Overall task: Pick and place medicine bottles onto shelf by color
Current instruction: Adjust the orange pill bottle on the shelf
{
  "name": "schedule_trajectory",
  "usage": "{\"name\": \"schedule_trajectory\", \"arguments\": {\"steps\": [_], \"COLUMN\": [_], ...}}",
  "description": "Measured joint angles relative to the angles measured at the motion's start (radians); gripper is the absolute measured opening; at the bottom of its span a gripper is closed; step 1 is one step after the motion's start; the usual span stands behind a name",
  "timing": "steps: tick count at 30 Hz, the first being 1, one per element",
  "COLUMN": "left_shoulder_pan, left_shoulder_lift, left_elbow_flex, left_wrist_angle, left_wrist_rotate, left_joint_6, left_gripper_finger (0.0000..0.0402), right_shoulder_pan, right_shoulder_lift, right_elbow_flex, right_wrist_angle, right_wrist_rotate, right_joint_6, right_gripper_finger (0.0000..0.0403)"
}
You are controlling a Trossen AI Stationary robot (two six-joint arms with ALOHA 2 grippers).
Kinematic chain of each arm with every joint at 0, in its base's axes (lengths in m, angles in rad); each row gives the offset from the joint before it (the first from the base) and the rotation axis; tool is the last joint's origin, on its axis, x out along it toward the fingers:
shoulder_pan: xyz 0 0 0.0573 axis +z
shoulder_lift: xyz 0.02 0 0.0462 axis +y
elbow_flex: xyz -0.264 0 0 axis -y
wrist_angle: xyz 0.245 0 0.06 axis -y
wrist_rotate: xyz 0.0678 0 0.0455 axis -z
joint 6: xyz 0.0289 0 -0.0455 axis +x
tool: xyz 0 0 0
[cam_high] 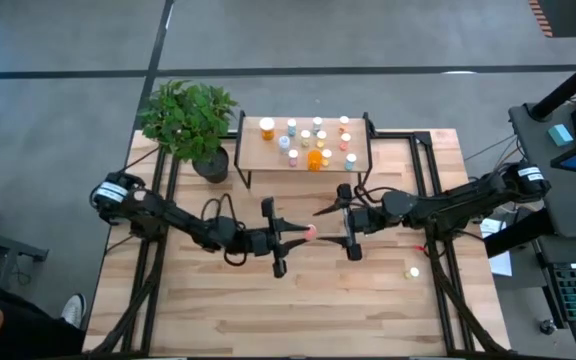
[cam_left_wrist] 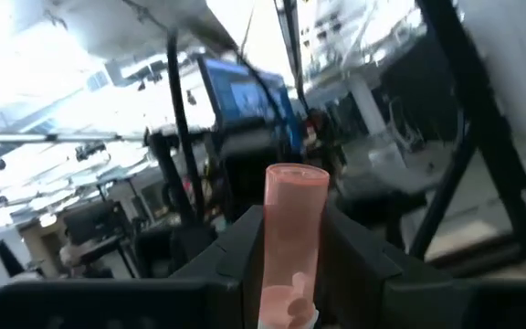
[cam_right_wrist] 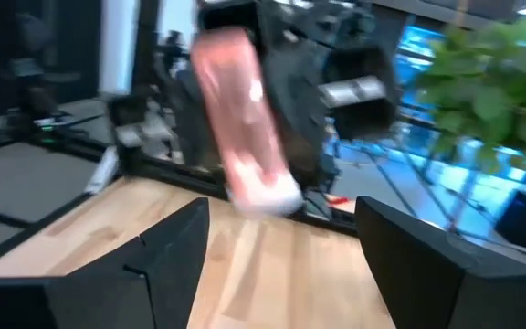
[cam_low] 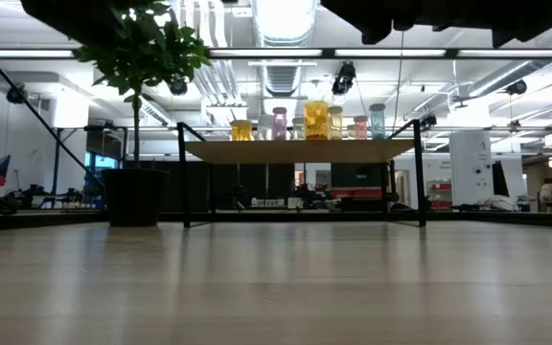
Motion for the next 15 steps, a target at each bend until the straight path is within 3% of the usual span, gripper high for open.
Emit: {"name": "schedule_trajectory", "arguments": {"steps": [3, 15], "left_shoulder_pan": [0.013, 0.030], "left_shoulder_lift": [0.030, 0.105], "left_elbow_flex": [-0.001, 0.015], "left_wrist_angle": [0.001, 0.132], "left_wrist_rotate": [-0.008, -0.014], "left_joint_6": [-0.003, -0.015], "left_gripper_finger": [0.0077, 0.0077], "right_shoulder_pan": [0.007, 0.008], "right_shoulder_lift": [0.008, 0.021], "right_elbow_flex": [0.004, 0.007], "right_wrist_angle": [0.001, 0.005], "right_wrist_rotate": [-0.040, -0.005], "right_joint_6": [-0.003, -0.041], "right_gripper_finger": [0.0262, 0.0203]}}
